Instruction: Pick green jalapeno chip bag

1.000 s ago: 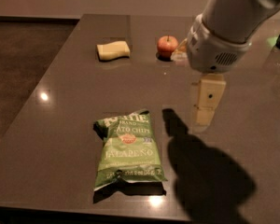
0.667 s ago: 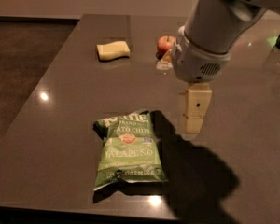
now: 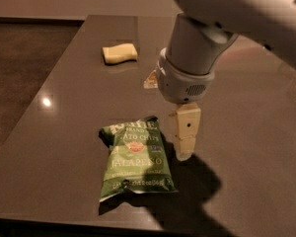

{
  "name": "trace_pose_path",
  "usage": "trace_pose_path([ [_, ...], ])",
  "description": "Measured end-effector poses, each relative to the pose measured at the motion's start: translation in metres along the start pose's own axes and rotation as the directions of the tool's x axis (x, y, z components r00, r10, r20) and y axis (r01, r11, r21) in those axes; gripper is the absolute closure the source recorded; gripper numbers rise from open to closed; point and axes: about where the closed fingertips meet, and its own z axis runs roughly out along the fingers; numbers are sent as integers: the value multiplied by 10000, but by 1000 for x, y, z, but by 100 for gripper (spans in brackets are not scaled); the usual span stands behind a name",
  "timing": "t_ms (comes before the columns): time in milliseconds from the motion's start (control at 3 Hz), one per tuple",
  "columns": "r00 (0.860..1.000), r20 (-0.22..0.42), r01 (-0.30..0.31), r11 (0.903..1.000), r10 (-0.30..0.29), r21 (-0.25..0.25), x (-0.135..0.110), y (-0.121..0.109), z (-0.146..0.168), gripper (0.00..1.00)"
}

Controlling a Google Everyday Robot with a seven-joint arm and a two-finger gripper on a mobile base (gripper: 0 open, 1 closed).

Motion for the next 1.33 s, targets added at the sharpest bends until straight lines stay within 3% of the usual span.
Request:
trace_pose_path([
  [667,9957,78,920,9950,-918,-389,-29,5,30,0],
  [1333,9824,282,1864,9792,-1847,-800,-61,17,49,0],
])
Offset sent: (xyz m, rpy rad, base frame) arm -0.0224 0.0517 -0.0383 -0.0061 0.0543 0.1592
